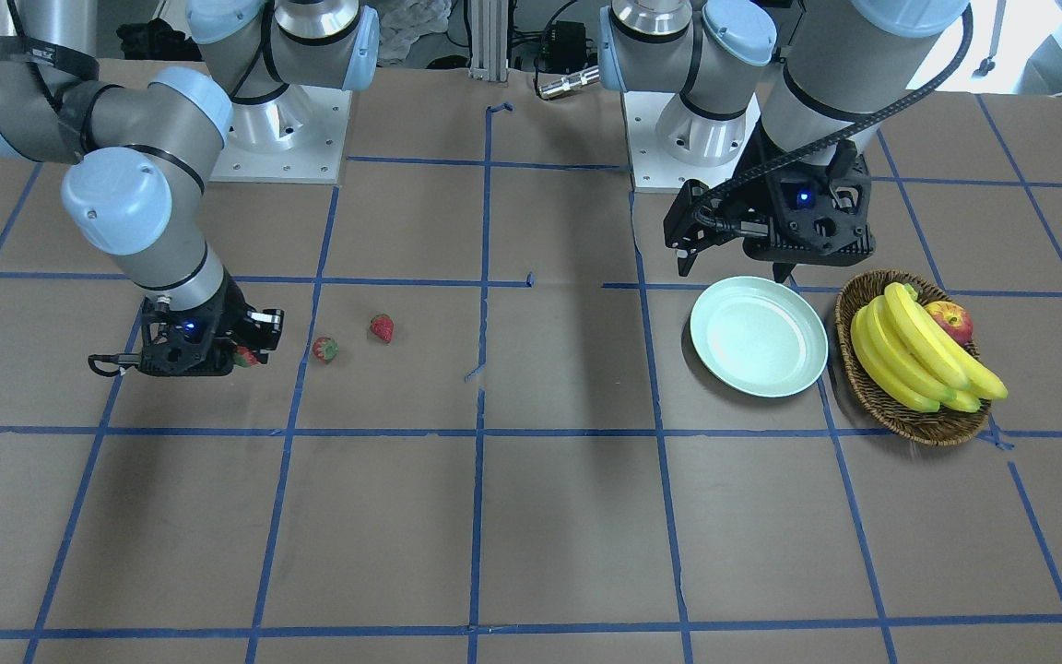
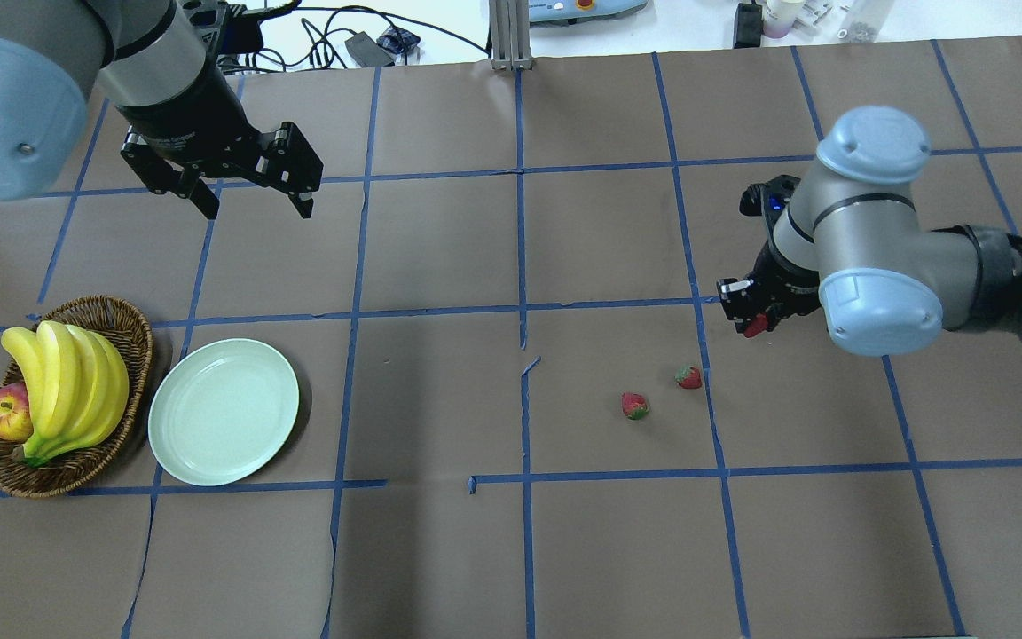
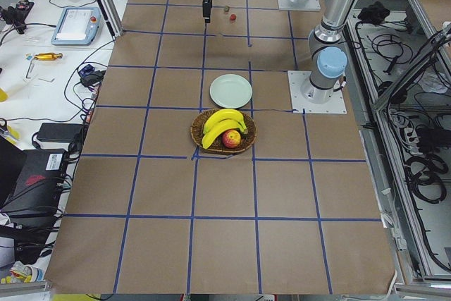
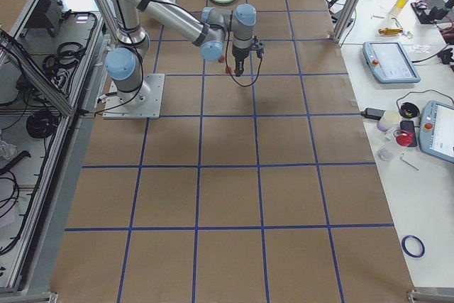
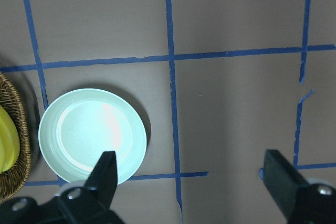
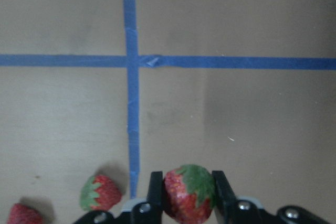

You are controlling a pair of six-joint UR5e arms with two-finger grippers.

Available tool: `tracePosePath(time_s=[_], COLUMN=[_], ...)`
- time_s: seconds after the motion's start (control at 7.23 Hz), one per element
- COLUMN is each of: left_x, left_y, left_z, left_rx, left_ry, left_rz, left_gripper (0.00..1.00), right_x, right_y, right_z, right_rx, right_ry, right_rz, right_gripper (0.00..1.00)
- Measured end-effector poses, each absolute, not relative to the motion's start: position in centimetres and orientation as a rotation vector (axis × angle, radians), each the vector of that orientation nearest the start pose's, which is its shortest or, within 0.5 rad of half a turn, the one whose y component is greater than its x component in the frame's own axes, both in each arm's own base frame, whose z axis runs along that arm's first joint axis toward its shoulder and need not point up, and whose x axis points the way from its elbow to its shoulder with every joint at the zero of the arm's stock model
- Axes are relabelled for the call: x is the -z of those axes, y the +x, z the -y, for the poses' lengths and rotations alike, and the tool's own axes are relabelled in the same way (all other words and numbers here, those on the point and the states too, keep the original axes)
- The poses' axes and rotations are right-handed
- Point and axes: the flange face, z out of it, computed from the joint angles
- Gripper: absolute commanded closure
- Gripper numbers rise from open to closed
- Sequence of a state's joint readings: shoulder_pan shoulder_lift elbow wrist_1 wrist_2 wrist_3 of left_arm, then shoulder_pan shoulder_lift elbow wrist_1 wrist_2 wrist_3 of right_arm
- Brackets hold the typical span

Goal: Collect all strawberries into plate
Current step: 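Carry the strawberry toward the plate side and release it on the table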

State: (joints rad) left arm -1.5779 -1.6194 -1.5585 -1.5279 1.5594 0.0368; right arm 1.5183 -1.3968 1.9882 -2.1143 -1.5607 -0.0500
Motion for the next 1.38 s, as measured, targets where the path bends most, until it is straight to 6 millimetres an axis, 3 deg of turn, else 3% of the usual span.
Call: tracePosePath(time_s=[0.14,0.28,0.55,0.69,0.83,0.97,1.11,1.38], left_x=[-47.4,-47.4,-47.4,-47.3,-47.2,-47.0,-46.9,-46.7], left_y=[-13.9,-14.0,-14.1,-14.3,-14.5,-14.7,-14.7,-14.8], left_z=[51.2,51.2,51.1,51.1,51.1,51.3,51.4,51.6], left_rx=[0.011,0.012,0.012,0.009,0.008,0.010,0.011,0.016], left_ry=[0.072,0.076,0.083,0.097,0.106,0.104,0.103,0.103], left_rz=[-3.152,-3.151,-3.151,-3.149,-3.148,-3.147,-3.143,-3.144], left_gripper=[0.00,0.00,0.00,0.00,0.00,0.00,0.00,0.00], right_x=[-27.2,-27.6,-26.2,-24.4,-22.2,-20.2,-19.0,-20.2], right_y=[16.7,22.9,33.7,37.6,40.0,41.1,41.5,40.9], right_z=[50.2,49.1,46.3,45.5,45.1,45.0,45.1,45.5], right_rx=[-0.076,-0.074,-0.067,-0.066,-0.073,-0.075,-0.074,-0.019], right_ry=[0.068,0.146,0.285,0.325,0.338,0.338,0.336,0.290], right_rz=[-3.128,-3.106,-3.044,-3.031,-3.029,-3.029,-3.033,-3.046], right_gripper=[1.00,1.00,1.00,1.00,0.93,0.11,0.00,0.00])
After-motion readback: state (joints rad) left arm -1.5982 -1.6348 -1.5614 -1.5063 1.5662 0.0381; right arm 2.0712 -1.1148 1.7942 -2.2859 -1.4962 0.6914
